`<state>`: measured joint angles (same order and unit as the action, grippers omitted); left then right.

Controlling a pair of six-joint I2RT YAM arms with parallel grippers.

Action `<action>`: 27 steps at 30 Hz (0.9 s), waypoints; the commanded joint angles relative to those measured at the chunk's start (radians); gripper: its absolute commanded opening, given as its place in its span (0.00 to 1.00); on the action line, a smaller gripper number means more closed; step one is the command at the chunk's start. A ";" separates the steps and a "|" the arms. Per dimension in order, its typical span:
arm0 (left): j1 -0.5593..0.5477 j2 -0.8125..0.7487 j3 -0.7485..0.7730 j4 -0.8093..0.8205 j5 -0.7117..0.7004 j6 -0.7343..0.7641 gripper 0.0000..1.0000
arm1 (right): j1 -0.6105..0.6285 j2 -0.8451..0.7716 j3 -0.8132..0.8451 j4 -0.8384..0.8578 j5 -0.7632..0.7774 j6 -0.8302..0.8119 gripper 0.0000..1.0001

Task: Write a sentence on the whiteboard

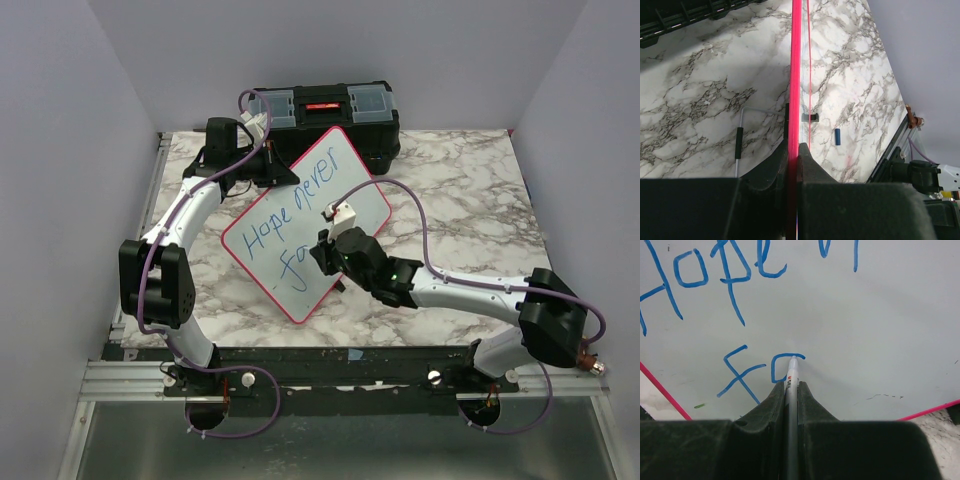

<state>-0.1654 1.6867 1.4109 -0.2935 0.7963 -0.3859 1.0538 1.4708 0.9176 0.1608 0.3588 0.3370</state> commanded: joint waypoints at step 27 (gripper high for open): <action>-0.016 -0.007 0.006 0.008 -0.033 0.070 0.00 | -0.004 -0.002 -0.069 -0.057 0.071 0.011 0.01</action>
<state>-0.1650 1.6867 1.4109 -0.2935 0.7959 -0.3859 1.0546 1.4601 0.8837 0.1616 0.4015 0.3397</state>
